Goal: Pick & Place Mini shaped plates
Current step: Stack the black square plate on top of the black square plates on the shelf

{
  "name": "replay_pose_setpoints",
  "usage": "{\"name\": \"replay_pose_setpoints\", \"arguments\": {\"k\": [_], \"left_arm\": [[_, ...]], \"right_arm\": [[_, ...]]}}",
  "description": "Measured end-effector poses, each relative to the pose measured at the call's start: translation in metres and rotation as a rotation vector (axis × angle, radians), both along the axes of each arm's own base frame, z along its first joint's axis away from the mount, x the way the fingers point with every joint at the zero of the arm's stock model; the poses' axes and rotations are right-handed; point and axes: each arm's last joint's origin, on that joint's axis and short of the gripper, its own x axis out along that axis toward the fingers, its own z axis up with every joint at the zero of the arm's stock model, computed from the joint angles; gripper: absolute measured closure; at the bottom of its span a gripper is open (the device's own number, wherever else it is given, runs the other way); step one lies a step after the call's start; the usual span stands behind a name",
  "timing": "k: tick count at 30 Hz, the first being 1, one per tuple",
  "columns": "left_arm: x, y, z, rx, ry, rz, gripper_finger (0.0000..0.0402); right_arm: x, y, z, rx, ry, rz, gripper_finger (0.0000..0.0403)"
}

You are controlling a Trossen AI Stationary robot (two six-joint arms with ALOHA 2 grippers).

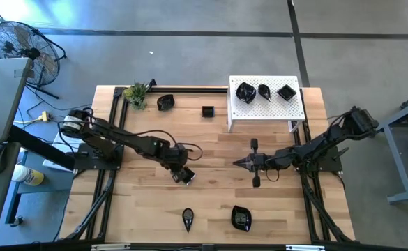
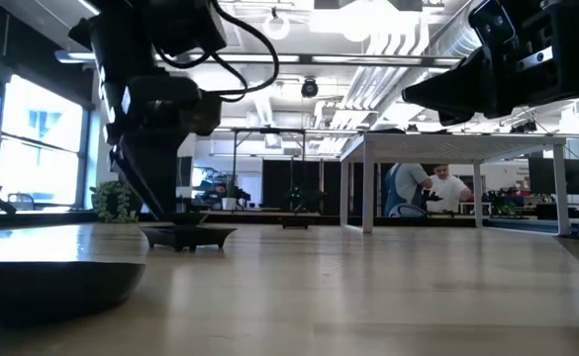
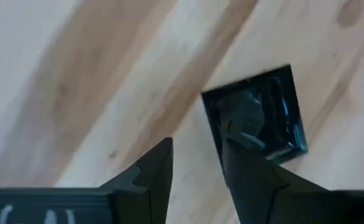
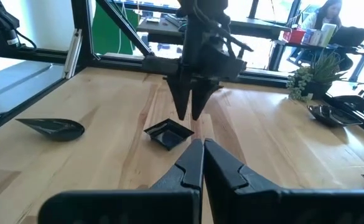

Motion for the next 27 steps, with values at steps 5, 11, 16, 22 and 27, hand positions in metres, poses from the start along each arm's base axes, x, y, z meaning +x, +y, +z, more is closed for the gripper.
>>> {"name": "replay_pose_setpoints", "arguments": {"k": [5, 11, 16, 22, 27], "left_arm": [[0.004, -0.001, -0.011, -0.013, -0.025, -0.039, 0.0263], [0.006, -0.002, -0.02, -0.008, -0.017, -0.046, 0.03], [0.009, -0.003, -0.019, -0.024, -0.051, -0.094, 0.0367], [0.008, -0.002, -0.015, 0.011, -0.074, -0.092, 0.0393], [0.009, -0.002, -0.009, 0.0, -0.102, -0.094, 0.04]], "right_arm": [[0.0, 0.0, 0.0, 0.0, -0.001, -0.001, 0.0403], [0.0, 0.0, 0.0, 0.0, -0.001, -0.004, 0.0403], [0.0, 0.0, 0.0, 0.0, -0.001, -0.005, 0.0403], [0.0, 0.0, 0.0, 0.0, -0.001, -0.008, 0.0403], [0.0, 0.0, 0.0, 0.0, -0.001, -0.009, 0.0403]]}}
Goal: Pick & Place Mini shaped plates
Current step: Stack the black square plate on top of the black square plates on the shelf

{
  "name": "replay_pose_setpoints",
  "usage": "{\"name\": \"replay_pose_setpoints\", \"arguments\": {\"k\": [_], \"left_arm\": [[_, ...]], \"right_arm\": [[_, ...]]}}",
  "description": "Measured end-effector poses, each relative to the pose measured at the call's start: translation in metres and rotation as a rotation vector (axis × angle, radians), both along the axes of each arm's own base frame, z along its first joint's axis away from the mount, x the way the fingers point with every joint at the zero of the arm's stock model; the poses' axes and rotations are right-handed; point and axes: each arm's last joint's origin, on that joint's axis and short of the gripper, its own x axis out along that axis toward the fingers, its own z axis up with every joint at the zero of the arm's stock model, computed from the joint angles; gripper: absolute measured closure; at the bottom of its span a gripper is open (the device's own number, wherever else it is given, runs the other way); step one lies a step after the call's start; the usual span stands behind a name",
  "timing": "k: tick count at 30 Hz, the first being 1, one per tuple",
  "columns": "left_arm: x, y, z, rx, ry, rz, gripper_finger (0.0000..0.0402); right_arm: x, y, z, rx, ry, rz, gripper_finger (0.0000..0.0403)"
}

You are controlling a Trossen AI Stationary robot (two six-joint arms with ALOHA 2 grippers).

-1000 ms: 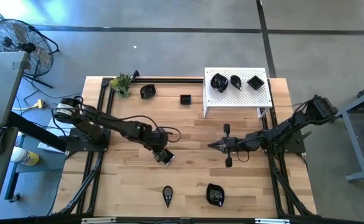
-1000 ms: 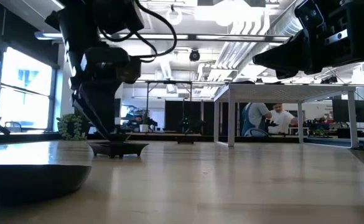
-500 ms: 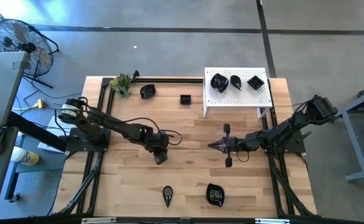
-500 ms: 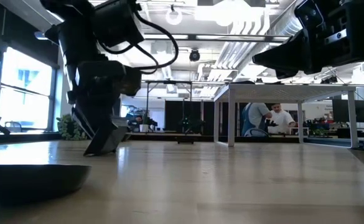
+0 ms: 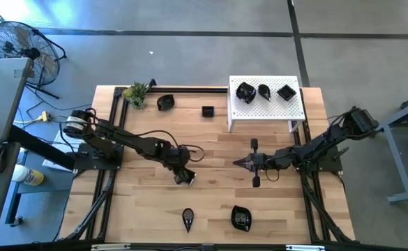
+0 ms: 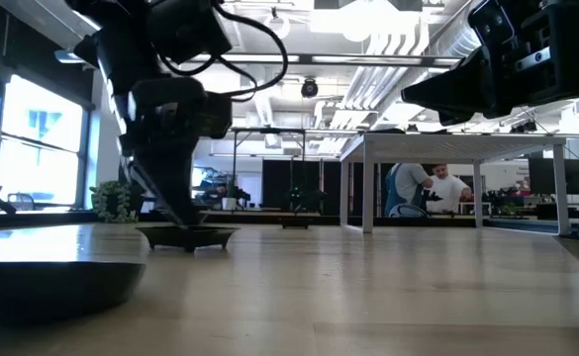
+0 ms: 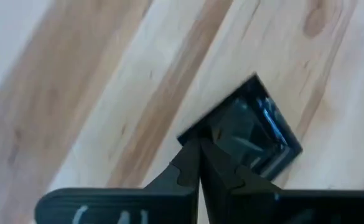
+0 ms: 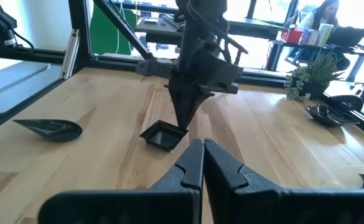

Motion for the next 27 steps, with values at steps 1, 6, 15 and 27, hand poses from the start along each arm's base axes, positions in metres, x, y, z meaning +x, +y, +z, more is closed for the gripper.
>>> {"name": "replay_pose_setpoints", "arguments": {"k": [1, 6, 15, 27], "left_arm": [[-0.0002, -0.0003, -0.0002, -0.01, 0.003, -0.001, 0.0398], [-0.0003, -0.0017, 0.0001, -0.08, 0.016, 0.029, 0.038], [-0.002, -0.0004, -0.001, -0.082, 0.04, 0.106, 0.03], [-0.0074, 0.0002, -0.0014, -0.092, 0.094, 0.129, 0.0273]], "right_arm": [[0.0, -0.0001, 0.0, 0.0, 0.0, -0.002, 0.0403], [0.0, -0.0002, 0.0, -0.001, 0.0, -0.007, 0.0403], [0.0, -0.0002, 0.0, 0.0, 0.0, -0.007, 0.0403], [0.0, -0.0002, 0.0, 0.0, 0.0, -0.007, 0.0403]]}}
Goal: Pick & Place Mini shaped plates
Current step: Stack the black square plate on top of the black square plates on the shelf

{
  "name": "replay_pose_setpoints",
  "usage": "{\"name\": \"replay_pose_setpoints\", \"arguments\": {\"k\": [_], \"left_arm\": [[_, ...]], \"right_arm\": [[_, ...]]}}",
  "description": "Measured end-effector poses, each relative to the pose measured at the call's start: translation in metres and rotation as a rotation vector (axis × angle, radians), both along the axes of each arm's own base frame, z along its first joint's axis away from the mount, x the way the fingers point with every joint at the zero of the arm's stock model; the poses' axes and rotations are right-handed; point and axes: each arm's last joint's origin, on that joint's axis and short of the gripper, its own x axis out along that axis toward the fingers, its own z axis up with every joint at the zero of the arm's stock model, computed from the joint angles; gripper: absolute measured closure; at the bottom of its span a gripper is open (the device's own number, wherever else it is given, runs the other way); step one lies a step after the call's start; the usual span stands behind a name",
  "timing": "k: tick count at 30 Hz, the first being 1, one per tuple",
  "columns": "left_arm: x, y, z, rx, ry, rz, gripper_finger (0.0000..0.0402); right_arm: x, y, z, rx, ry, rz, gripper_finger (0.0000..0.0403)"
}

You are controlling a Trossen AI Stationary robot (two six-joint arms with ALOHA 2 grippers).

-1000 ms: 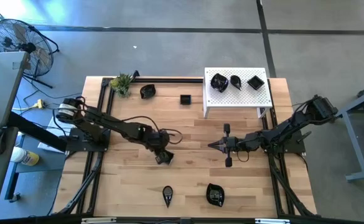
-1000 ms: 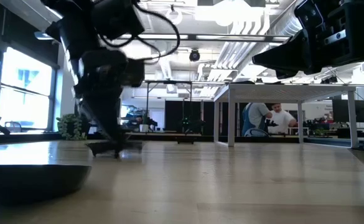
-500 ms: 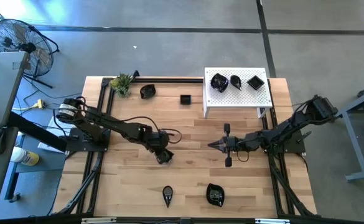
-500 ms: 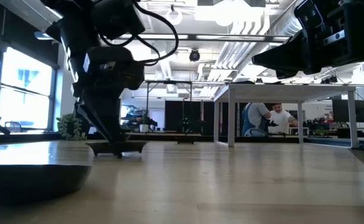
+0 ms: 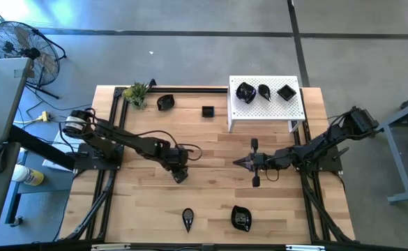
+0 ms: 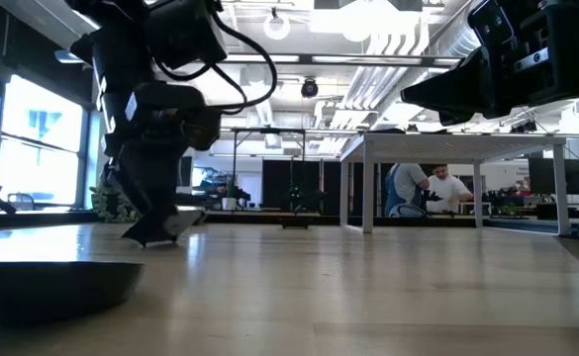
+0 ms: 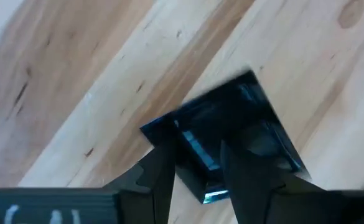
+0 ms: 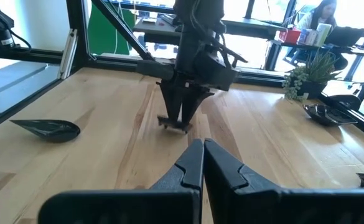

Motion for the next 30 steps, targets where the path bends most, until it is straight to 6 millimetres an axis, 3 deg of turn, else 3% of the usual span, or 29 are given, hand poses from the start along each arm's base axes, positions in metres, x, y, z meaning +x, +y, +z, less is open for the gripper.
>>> {"name": "replay_pose_setpoints", "arguments": {"k": [14, 23, 30], "left_arm": [[-0.001, 0.0, 0.001, -0.007, 0.015, -0.028, 0.0273], [0.002, 0.001, 0.032, 0.078, 0.153, -0.031, 0.0273], [-0.003, 0.001, 0.026, 0.04, 0.19, 0.01, 0.0273]], "right_arm": [[0.0, 0.0, 0.0, 0.0, 0.0, 0.0, 0.0403], [0.0, 0.0, 0.0, 0.0, 0.0, 0.0, 0.0403], [0.0, 0.0, 0.0, 0.0, 0.0, 0.0, 0.0403]]}}
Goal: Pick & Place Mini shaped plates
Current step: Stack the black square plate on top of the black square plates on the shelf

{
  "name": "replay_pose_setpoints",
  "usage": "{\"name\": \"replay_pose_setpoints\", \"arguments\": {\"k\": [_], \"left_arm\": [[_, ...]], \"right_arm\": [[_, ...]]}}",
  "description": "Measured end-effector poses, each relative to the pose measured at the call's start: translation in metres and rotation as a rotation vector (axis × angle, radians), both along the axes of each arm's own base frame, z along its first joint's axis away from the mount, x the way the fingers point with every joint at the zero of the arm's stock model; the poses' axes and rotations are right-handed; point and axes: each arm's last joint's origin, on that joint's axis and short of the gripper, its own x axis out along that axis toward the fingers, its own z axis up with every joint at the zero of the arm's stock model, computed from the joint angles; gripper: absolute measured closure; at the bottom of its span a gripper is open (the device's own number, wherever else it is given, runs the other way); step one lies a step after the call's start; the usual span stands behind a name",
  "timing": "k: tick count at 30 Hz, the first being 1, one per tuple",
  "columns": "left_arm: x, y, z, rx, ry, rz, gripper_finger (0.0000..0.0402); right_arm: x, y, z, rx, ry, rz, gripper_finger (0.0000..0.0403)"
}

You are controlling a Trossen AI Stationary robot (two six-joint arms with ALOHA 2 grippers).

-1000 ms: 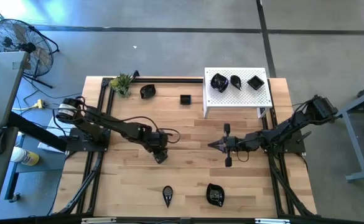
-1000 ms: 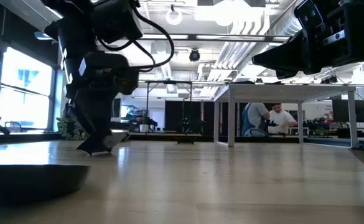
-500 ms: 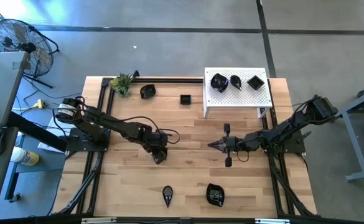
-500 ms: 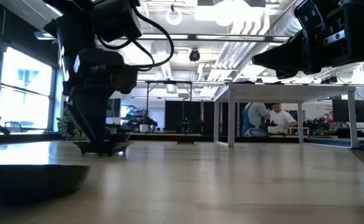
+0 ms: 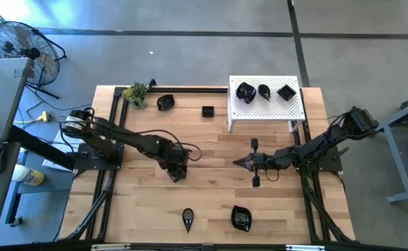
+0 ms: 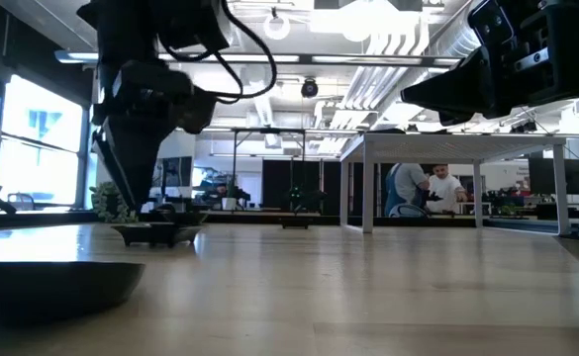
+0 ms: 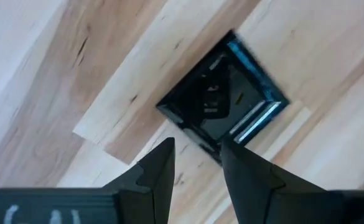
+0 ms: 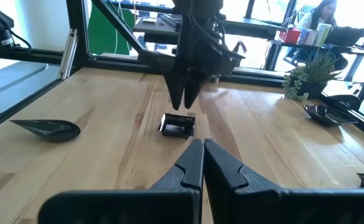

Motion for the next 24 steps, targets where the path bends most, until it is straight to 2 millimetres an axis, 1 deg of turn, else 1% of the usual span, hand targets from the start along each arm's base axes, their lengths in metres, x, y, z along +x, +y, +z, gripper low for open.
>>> {"name": "replay_pose_setpoints", "arguments": {"k": [6, 12, 18, 24], "left_arm": [[-0.004, 0.001, -0.011, -0.013, -0.006, 0.04, 0.028], [-0.004, 0.0, -0.018, -0.051, -0.04, 0.037, 0.0318], [-0.005, 0.0, -0.019, -0.043, -0.04, 0.04, 0.0349], [-0.003, 0.0, -0.019, -0.048, -0.058, 0.048, 0.0356]], "right_arm": [[0.0, 0.0, 0.0, 0.0, 0.0, 0.0, 0.0403], [0.0, 0.0, 0.0, 0.0, 0.0, 0.0, 0.0403], [0.0, -0.001, 0.0, -0.002, -0.001, -0.022, 0.0403], [0.0, -0.001, 0.0, -0.002, -0.001, -0.022, 0.0403]]}}
